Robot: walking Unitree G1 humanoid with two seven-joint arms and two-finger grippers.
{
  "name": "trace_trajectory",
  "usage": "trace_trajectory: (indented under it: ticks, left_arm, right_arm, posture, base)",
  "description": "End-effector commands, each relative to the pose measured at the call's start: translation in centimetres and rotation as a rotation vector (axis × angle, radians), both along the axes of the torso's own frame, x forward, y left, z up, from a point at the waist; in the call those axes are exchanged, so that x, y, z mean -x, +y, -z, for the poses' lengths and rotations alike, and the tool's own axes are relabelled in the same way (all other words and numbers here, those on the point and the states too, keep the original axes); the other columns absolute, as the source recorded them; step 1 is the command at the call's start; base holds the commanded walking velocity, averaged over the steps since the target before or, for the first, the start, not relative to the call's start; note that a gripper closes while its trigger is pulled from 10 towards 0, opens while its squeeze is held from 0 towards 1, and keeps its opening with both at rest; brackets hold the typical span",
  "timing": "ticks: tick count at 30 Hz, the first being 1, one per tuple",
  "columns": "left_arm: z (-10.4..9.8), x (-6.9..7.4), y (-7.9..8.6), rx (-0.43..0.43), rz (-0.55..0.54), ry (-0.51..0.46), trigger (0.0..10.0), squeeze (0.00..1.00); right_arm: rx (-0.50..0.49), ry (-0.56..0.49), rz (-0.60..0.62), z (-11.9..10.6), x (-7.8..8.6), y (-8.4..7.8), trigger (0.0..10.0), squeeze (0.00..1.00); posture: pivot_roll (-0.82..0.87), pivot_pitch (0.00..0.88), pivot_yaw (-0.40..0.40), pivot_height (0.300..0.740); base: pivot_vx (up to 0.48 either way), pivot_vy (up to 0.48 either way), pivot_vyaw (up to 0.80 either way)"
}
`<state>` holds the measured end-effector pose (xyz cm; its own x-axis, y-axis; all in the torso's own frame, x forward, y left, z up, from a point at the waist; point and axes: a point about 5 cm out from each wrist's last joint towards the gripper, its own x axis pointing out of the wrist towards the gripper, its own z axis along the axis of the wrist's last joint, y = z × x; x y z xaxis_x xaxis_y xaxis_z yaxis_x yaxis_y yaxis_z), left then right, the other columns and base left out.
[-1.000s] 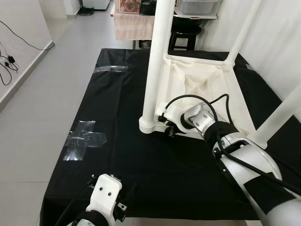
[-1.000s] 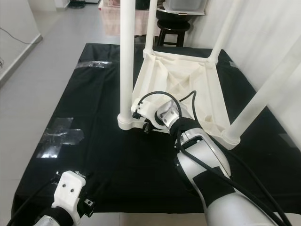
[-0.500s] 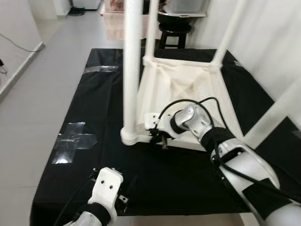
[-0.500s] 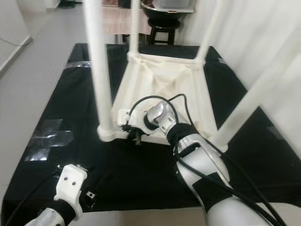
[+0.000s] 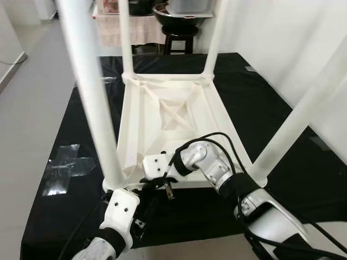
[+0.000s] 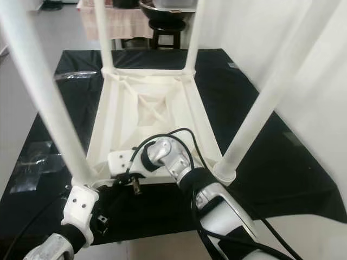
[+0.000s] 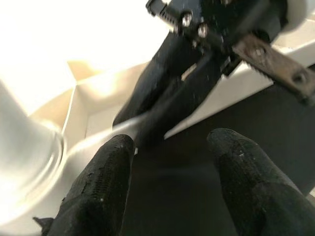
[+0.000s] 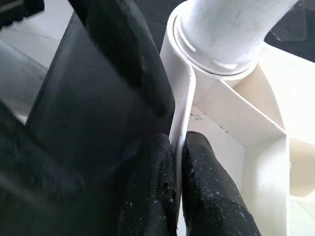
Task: Building children table
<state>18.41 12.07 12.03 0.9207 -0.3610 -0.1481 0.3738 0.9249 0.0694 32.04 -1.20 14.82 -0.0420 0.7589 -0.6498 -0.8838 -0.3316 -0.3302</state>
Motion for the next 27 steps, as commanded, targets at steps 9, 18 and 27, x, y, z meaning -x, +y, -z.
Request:
trace_trajectory:
  ticks: [9,18,27]
  left_arm:
    - [0.4,-0.3,0.0,-0.028,0.013,0.006,10.0,0.00]
    - [0.4,-0.6,0.1,-0.029,0.017,0.005,10.0,0.00]
    - [0.4,-0.7,0.3,-0.038,0.020,0.002,10.0,0.00]
  right_arm:
    - [-0.093,0.024,-0.247,-1.1,4.8,3.9,0.0,0.00]
    - [-0.144,0.084,-0.268,-2.5,5.6,3.0,0.0,0.00]
    - [-0.301,0.108,-0.211,-4.5,5.7,4.9,0.0,0.00]
  posture:
    - [0.05,0.034,-0.058,0.740]
    - [0.04,0.027,-0.051,0.740]
    - [0.05,0.021,-0.044,0.740]
  base:
    - [0.000,0.000,0.00]
    - [0.000,0.000,0.00]
    - [0.000,0.000,0.00]
